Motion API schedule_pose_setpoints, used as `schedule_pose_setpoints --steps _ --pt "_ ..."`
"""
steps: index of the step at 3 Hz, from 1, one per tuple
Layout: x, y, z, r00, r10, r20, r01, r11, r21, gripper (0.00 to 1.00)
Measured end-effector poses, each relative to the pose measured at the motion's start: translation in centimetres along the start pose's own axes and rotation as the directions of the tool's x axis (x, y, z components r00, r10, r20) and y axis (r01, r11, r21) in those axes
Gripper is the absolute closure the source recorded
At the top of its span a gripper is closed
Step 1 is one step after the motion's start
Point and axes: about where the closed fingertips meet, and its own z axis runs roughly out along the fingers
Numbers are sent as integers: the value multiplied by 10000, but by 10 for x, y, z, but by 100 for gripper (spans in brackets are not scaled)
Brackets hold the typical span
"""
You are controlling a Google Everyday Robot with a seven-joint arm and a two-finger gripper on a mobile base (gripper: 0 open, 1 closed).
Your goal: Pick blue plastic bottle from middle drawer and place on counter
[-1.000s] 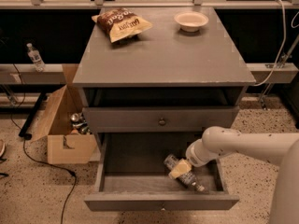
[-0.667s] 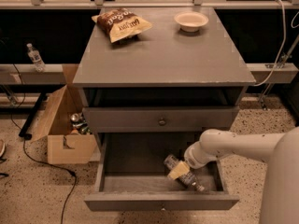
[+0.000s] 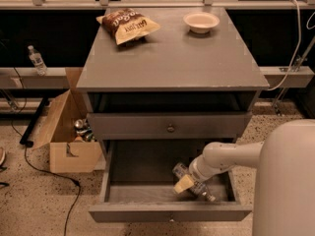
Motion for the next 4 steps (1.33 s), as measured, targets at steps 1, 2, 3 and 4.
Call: schedule_pose_setpoints --steps 1,2,3,4 --pt "1 1 9 10000 55 -40 -55 10000 -31 0" --pt "4 5 17 9999 105 -5 -105 9998 -176 19" --pt "5 17 28 9998 140 116 -134 9987 -485 42" --pt "0 28 20 9983 -66 576 96 9986 -526 65"
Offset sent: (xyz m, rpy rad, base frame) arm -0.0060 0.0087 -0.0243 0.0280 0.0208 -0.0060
